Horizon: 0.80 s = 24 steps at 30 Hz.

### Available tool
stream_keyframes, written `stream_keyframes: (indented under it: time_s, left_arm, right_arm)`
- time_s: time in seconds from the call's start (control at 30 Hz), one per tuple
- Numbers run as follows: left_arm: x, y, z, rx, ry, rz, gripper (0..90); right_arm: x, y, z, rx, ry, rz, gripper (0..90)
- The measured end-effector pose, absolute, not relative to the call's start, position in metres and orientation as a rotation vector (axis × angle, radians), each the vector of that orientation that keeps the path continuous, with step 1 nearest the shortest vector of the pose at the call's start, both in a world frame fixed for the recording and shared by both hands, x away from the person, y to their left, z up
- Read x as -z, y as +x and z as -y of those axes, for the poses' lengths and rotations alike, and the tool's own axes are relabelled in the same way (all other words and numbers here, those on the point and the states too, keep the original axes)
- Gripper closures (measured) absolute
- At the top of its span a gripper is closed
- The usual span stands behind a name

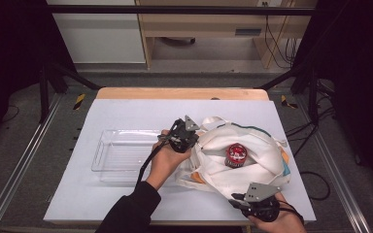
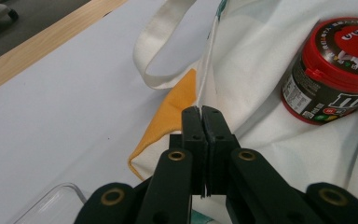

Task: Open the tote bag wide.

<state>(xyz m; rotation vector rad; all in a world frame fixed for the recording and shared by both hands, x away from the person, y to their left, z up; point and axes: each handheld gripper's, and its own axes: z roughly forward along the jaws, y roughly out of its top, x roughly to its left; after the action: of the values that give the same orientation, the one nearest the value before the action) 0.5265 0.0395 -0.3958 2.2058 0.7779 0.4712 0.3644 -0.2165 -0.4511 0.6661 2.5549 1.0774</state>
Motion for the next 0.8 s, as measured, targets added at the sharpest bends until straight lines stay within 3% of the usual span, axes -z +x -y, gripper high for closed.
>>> stream_keyframes:
  time_s: [0.13,0.17,0.23,0.33,0.37,0.43,0.63,0.67,0.7,0.8]
  left_arm:
    - [0.396,0.526,-0.04,-0.462,2.178,-0.779,88.3]
    - [0.395,0.525,-0.041,-0.457,2.163,-0.778,86.9]
    - [0.394,0.525,-0.04,-0.459,2.154,-0.782,85.6]
    - [0.392,0.523,-0.04,-0.475,2.133,-0.78,76.3]
    - [0.39,0.521,-0.04,-0.483,2.121,-0.786,76.3]
    - [0.388,0.519,-0.041,-0.488,2.105,-0.784,65.6]
    - [0.384,0.51,-0.044,-0.505,2.084,-0.778,46.3]
    - [0.384,0.509,-0.045,-0.512,2.082,-0.78,46.3]
    - [0.385,0.507,-0.046,-0.518,2.079,-0.779,40.3]
    - [0.386,0.501,-0.049,-0.528,2.071,-0.769,36.6]
  right_arm:
    - [0.443,0.366,0.217,-1.087,0.684,-2.526,54.6]
    - [0.438,0.367,0.218,-1.102,0.702,-2.508,47.8]
    - [0.435,0.368,0.219,-1.105,0.708,-2.495,45.5]
    - [0.422,0.372,0.223,-1.141,0.74,-2.454,37.1]
    - [0.422,0.372,0.223,-1.141,0.74,-2.454,37.1]
    - [0.414,0.377,0.226,-1.142,0.778,-2.421,31.7]
    - [0.401,0.398,0.235,-1.094,0.901,-2.36,25.8]
    - [0.401,0.398,0.235,-1.094,0.901,-2.36,25.8]
    - [0.398,0.406,0.236,-1.08,0.924,-2.351,23.8]
    - [0.394,0.414,0.236,-1.065,0.941,-2.351,23.9]
